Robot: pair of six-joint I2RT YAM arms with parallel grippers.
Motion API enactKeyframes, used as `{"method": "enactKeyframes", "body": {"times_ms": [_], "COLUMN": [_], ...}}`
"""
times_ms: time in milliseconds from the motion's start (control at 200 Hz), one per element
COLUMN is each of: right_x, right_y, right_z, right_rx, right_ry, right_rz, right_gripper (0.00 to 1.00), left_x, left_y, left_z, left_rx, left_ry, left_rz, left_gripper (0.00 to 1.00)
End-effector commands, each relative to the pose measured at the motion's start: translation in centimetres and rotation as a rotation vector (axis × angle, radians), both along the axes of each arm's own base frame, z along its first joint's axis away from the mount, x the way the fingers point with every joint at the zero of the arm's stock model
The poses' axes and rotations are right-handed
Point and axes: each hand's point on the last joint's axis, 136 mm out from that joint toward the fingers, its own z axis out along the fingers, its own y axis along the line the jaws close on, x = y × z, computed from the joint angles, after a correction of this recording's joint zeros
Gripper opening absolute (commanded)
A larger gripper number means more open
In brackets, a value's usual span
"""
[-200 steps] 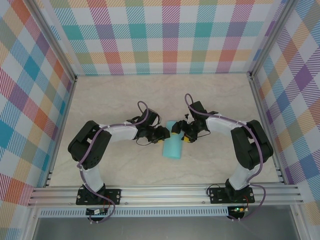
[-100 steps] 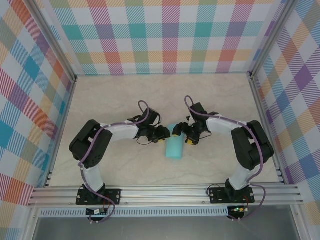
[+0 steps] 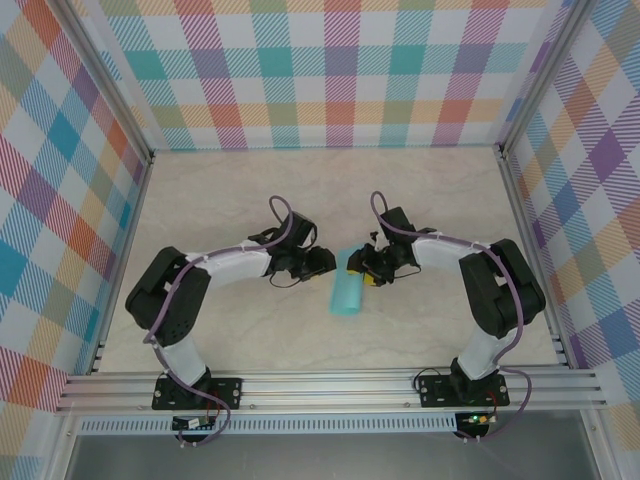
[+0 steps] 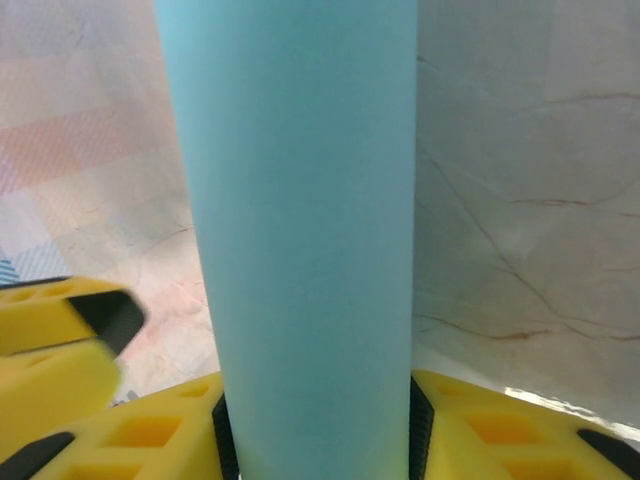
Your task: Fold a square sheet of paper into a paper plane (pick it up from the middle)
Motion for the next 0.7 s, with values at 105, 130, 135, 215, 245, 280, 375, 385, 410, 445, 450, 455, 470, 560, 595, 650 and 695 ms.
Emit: {"method": "enactKeyframes", "body": {"times_ms": [105, 130, 135, 215, 245, 280, 375, 385, 410, 445, 450, 455, 470, 560, 595, 650, 695], "right_x": [1.8, 1.9, 1.9, 2.2, 2.2, 2.3, 2.7, 2.7, 2.9, 3.0, 3.0, 3.0, 3.1, 3.6, 3.8, 3.9, 3.9], "right_y": [2.4, 2.6, 2.7, 3.4, 3.6, 3.9, 4.8, 4.8, 4.8, 4.8, 4.8, 4.8, 4.8, 4.7, 4.7, 4.8, 4.8], "right_z": [4.6, 5.2, 5.3, 6.7, 7.0, 7.6, 8.9, 8.9, 9.0, 8.6, 8.6, 8.5, 8.3, 6.8, 6.1, 5.1, 4.2], "right_rx": [0.129, 0.142, 0.144, 0.168, 0.176, 0.196, 0.235, 0.233, 0.223, 0.195, 0.192, 0.189, 0.18, 0.15, 0.143, 0.132, 0.109], "right_ry": [-0.062, -0.07, -0.07, -0.09, -0.09, -0.096, -0.113, -0.117, -0.124, -0.125, -0.125, -0.125, -0.122, -0.104, -0.097, -0.08, -0.071], "right_rz": [-0.012, -0.011, -0.011, -0.007, -0.008, -0.006, -0.009, -0.009, -0.012, -0.018, -0.019, -0.02, -0.022, -0.046, -0.056, -0.06, -0.06], "right_gripper": [0.44, 0.43, 0.43, 0.42, 0.42, 0.42, 0.43, 0.43, 0.43, 0.43, 0.43, 0.43, 0.43, 0.43, 0.43, 0.44, 0.44], "left_x": [-0.3, -0.4, -0.4, -0.6, -0.7, -0.8, -1.1, -1.1, -1.2, -1.2, -1.2, -1.2, -1.2, -1.2, -1.2, -1.3, -1.3], "left_y": [6.4, 7.0, 7.1, 8.8, 9.1, 9.6, 10.3, 10.3, 10.3, 10.3, 10.3, 10.3, 10.2, 9.7, 9.4, 8.8, 8.2], "left_z": [4.1, 4.4, 4.4, 5.3, 5.6, 5.8, 6.4, 6.5, 6.5, 6.8, 6.7, 6.8, 6.8, 6.9, 7.0, 6.8, 6.5], "left_rx": [0.178, 0.185, 0.188, 0.195, 0.19, 0.186, 0.164, 0.16, 0.153, 0.142, 0.141, 0.14, 0.137, 0.106, 0.093, 0.072, 0.054], "left_ry": [-0.153, -0.16, -0.16, -0.182, -0.185, -0.189, -0.192, -0.192, -0.191, -0.195, -0.195, -0.195, -0.194, -0.195, -0.193, -0.183, -0.169], "left_rz": [0.157, 0.171, 0.172, 0.216, 0.224, 0.233, 0.248, 0.249, 0.245, 0.244, 0.244, 0.244, 0.241, 0.226, 0.214, 0.196, 0.177], "left_gripper": [0.45, 0.45, 0.45, 0.46, 0.46, 0.47, 0.48, 0.48, 0.48, 0.48, 0.48, 0.48, 0.48, 0.49, 0.49, 0.5, 0.51]}}
